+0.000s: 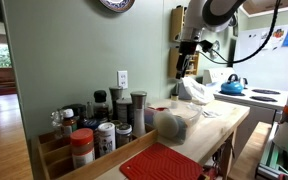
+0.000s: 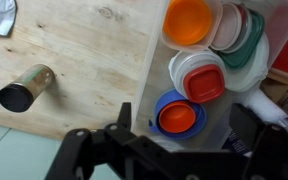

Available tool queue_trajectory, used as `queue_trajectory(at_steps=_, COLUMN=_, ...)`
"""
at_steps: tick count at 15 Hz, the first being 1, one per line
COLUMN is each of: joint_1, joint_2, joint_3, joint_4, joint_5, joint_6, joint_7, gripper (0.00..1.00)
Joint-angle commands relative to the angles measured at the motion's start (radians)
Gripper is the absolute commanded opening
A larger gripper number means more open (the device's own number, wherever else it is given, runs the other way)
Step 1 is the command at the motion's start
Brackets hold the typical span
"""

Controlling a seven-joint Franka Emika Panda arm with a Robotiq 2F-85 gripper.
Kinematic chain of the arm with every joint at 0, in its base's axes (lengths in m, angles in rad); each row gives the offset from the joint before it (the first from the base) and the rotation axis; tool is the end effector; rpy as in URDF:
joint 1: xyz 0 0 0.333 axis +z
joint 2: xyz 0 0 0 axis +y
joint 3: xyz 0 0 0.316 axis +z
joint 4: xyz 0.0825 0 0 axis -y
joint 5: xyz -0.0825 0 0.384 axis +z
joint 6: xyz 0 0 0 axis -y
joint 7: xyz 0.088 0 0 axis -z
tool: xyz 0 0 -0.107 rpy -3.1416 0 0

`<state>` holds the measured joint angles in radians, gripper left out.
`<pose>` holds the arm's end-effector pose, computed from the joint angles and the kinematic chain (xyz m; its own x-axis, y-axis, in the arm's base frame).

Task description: Remove the blue bowl with the orange cup, put it on the cupboard and then remove the orange cup from the blue bowl and put it upside down on the cupboard

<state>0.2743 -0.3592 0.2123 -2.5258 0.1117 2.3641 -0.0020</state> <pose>0.3865 0.2068 0.4195 0.9008 0.3901 0.1907 0.4005 -0.9161 -0.0175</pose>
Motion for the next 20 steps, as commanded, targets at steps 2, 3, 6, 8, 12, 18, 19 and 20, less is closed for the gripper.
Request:
queue_trajectory(at_steps=2, joint_1=-0.062, joint_2=0.242, joint_3=0.089, joint_4=0.155, joint_5=-0.192, joint_6=0.051, joint_7=0.196, gripper=1.0)
queue_trajectory(at_steps=3, joint_1=-0.057, joint_2=0.27, joint_3=0.081, joint_4=0.185, joint_5=-0.211, joint_6=0.057, joint_7=0.203, gripper=1.0)
queue_trajectory(at_steps=6, joint_1=-0.037, joint_2=0.248, joint_3=0.06, joint_4=0.165, joint_5=-0.179, joint_6=0.049, joint_7=0.173, gripper=1.0)
queue_trajectory(at_steps=8, joint_1=-0.039, joint_2=0.267, joint_3=0.059, joint_4=0.184, joint_5=-0.184, joint_6=0.048, joint_7=0.174, gripper=1.0)
queue_trajectory(at_steps=12, joint_1=-0.044, joint_2=0.317, joint_3=0.079, joint_4=0.207, joint_5=-0.211, joint_6=0.08, joint_7=0.428, gripper=1.0)
queue_trajectory(at_steps=18, joint_1=-0.019, joint_2=0.406, joint_3=0.085, joint_4=0.243, joint_5=-0.275, joint_6=0.073, joint_7=0.852, gripper=1.0)
queue_trajectory(at_steps=19, joint_1=-0.01, joint_2=0.421, joint_3=0.082, joint_4=0.249, joint_5=-0.283, joint_6=0.074, joint_7=0.922, gripper=1.0)
queue_trajectory(at_steps=20, joint_1=0.001, joint_2=0.44, joint_3=0.08, joint_4=0.259, joint_5=-0.292, joint_6=0.079, joint_7=0.992, gripper=1.0)
